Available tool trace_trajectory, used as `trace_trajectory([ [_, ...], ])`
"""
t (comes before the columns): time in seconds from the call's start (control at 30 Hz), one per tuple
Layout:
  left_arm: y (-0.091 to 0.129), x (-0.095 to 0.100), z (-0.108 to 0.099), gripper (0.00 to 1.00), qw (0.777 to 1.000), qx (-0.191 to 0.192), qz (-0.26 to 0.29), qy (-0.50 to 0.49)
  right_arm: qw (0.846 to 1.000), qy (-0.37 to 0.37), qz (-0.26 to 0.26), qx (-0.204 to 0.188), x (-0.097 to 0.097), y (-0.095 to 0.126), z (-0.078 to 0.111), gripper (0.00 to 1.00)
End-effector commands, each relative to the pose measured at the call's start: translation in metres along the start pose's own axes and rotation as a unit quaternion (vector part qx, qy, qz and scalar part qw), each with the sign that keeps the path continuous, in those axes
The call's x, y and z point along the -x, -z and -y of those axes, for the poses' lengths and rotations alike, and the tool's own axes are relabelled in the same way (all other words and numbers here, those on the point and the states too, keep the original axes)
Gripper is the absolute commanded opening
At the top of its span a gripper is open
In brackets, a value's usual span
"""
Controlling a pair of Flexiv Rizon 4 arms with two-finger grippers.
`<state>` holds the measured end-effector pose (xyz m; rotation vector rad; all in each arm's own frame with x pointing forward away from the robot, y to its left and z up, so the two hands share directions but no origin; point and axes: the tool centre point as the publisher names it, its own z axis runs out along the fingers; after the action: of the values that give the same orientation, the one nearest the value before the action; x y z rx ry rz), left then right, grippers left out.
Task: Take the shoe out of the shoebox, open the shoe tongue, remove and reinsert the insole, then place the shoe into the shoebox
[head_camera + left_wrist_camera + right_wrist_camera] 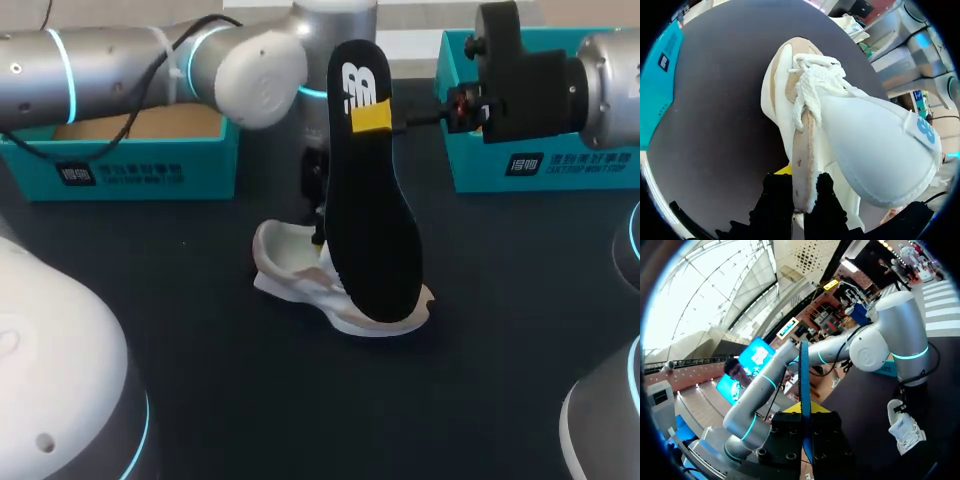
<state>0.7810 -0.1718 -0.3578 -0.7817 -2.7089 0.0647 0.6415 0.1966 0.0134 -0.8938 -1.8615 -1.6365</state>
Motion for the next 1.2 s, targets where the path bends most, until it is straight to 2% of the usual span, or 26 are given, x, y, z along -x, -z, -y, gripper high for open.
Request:
trace_trajectory([
  [0.03,0.014,-0.001,0.000,0.00,0.980,0.027,-0.090,-0.177,1.000,-0.001,0.001,-0.001,0.001,-0.004,-0.002,0.00],
  [0.57,0.014,-0.001,0.000,0.00,0.980,0.027,-0.090,-0.177,1.000,-0.001,0.001,-0.001,0.001,-0.004,-0.002,0.00],
  [0.6,0.016,-0.001,0.002,0.00,0.972,0.053,-0.091,-0.209,1.000,-0.001,0.001,-0.001,0.001,-0.004,-0.002,0.00],
  [0.63,0.015,-0.002,0.007,0.00,0.949,0.062,-0.127,-0.283,1.000,-0.001,0.001,-0.001,0.001,-0.004,-0.002,0.00],
  [0.67,0.018,0.001,0.005,0.00,0.951,0.059,-0.117,-0.281,1.000,-0.001,0.001,-0.001,0.001,-0.004,-0.002,0.00],
  [0.7,0.018,0.000,0.008,0.00,0.931,0.094,-0.125,-0.329,1.000,-0.001,0.001,-0.001,0.001,-0.004,-0.002,0.00],
  [0.73,0.020,0.001,0.008,0.00,0.929,0.072,-0.127,-0.340,1.000,-0.001,0.001,-0.001,0.001,-0.004,-0.002,0.00],
  [0.8,0.019,0.004,0.009,0.00,0.914,0.108,-0.118,-0.373,1.000,-0.001,0.001,-0.001,0.001,-0.004,-0.002,0.00],
  [0.83,0.018,0.008,0.010,0.00,0.911,0.095,-0.113,-0.384,1.000,-0.001,0.001,-0.001,0.001,-0.004,-0.002,0.00],
  [0.87,0.017,0.011,0.011,0.00,0.894,0.089,-0.118,-0.423,1.000,-0.001,0.001,-0.001,0.001,-0.004,-0.002,0.00],
  [0.9,0.016,0.016,0.012,0.00,0.894,0.096,-0.117,-0.421,1.000,-0.001,0.001,-0.001,0.001,-0.004,-0.002,0.00],
  [0.97,0.014,0.019,0.017,0.00,0.874,0.111,-0.120,-0.458,1.000,-0.001,0.001,-0.001,0.001,-0.004,-0.002,0.00],
  [1.0,0.015,0.021,0.019,0.00,0.873,0.117,-0.117,-0.459,1.000,-0.001,0.001,-0.001,0.001,-0.004,-0.002,0.00],
  [1.03,0.015,0.022,0.023,0.00,0.863,0.134,-0.113,-0.475,1.000,-0.001,0.001,-0.001,0.001,-0.004,-0.002,0.00],
  [1.13,0.017,0.025,0.031,0.00,0.846,0.142,-0.106,-0.504,1.000,-0.001,0.001,-0.001,0.001,-0.004,-0.002,0.00],
  [1.2,0.018,0.030,0.038,0.00,0.844,0.145,-0.102,-0.505,1.000,-0.001,0.001,-0.001,0.001,-0.004,-0.002,0.00],
])
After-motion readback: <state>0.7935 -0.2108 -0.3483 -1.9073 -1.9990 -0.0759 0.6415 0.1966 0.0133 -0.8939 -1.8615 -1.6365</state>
